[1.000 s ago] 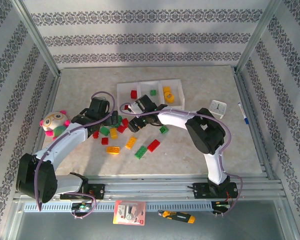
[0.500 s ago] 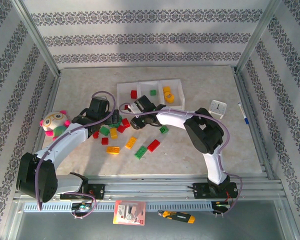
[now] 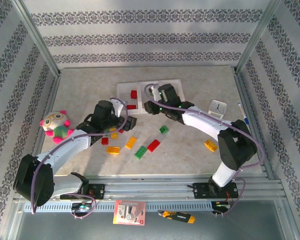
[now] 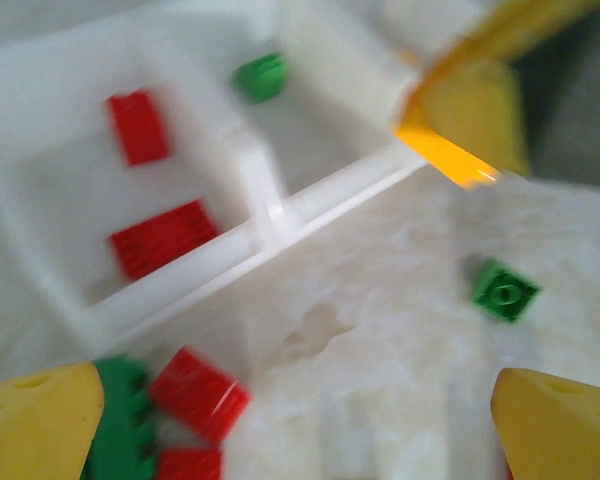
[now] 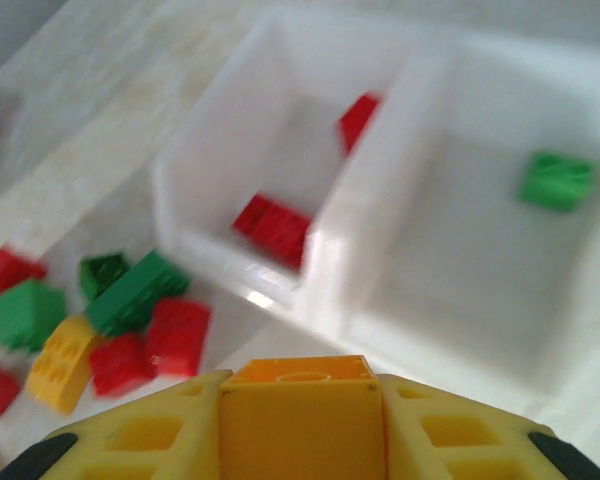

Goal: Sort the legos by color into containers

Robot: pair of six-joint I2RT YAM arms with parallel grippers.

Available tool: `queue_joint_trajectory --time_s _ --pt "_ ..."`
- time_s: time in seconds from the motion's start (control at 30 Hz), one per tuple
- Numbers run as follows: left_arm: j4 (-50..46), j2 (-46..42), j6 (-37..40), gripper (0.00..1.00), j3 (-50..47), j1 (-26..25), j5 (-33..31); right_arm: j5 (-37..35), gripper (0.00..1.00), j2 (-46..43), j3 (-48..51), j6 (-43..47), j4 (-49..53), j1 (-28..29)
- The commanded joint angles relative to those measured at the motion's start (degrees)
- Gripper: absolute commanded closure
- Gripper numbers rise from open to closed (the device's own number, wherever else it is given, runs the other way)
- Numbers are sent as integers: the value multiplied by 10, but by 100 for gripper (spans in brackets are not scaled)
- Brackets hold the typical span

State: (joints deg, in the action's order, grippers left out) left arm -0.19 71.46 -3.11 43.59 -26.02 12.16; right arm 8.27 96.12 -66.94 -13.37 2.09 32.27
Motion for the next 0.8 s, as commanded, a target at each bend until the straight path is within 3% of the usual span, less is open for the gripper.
queue_joint_trajectory --time_s 0.0,0.23,0.5,0.7,0.77 --pt "102 29 45 1 5 -32 44 -45 64 0 11 -42 -45 -38" --pt "137 96 38 1 51 -72 69 -53 64 62 -15 -46 -77 -121" --pt "125 99 44 1 52 -72 77 -59 61 132 -55 -51 -80 -161" --pt "120 84 44 1 41 -71 55 -58 32 102 -51 -32 -83 -164" --pt "113 78 39 1 40 -71 21 -58 25 80 -40 -28 -84 -162"
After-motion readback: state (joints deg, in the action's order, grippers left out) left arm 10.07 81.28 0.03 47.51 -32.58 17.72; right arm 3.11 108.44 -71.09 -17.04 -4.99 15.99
